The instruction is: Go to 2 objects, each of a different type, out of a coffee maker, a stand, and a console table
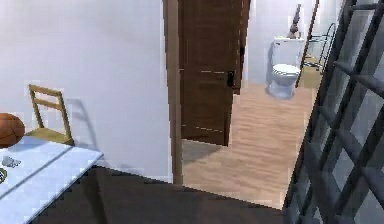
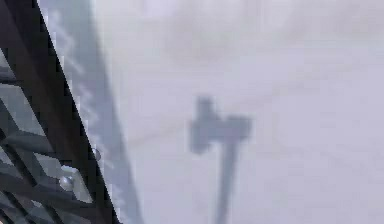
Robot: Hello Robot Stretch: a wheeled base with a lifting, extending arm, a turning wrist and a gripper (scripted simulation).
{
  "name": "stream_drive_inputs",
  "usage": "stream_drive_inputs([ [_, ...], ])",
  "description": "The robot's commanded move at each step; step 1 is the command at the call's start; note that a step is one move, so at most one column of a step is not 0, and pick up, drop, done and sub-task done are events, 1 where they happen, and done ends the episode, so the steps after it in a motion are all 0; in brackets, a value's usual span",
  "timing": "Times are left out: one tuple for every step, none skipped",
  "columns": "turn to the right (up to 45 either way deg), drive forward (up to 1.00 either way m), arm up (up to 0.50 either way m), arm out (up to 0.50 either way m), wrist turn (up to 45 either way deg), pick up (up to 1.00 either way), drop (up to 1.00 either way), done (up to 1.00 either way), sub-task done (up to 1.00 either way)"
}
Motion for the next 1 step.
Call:
stream_drive_inputs([
  [9.0,0.0,0.0,0.0,0.0,0.0,0.0,0.0,0.0],
])
